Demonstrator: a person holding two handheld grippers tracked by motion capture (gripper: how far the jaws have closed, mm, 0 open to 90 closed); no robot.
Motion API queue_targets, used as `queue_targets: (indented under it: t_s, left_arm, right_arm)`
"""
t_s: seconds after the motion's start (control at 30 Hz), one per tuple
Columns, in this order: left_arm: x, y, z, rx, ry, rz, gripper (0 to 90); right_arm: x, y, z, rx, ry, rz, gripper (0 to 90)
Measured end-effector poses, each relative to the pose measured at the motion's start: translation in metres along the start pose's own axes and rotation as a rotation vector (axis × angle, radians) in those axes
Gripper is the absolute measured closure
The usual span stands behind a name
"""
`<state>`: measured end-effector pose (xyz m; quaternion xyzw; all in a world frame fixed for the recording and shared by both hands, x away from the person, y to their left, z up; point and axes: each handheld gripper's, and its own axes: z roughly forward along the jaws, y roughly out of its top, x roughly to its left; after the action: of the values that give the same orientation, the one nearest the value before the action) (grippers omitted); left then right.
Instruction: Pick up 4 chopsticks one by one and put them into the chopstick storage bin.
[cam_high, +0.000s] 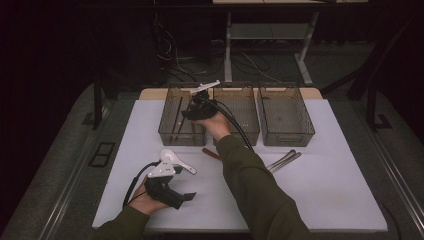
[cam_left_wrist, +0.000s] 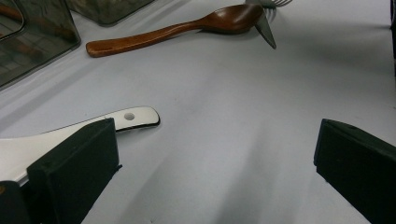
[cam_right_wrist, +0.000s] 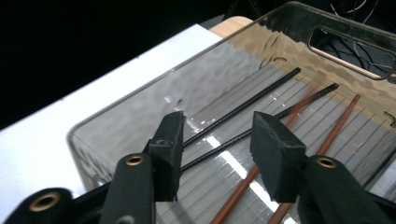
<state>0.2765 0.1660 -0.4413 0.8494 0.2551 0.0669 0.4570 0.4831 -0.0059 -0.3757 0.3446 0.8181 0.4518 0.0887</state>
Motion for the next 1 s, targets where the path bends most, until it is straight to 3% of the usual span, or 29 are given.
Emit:
queue_targets:
  t_s: [0.43, 1.0]
  left_arm:
    - [0.001, 0.000, 0.001, -0.001, 0.001, -0.012, 0.0]
    - [0.002, -0.001, 0.001, 0.014, -0.001, -0.013, 0.0]
  right_arm:
    - [-0.007, -0.007, -0.051, -0.030, 0.051, -0.024, 39.4]
    - [-0.018, -0.043, -0.120, -0.058, 0.079, -0.057, 31.2]
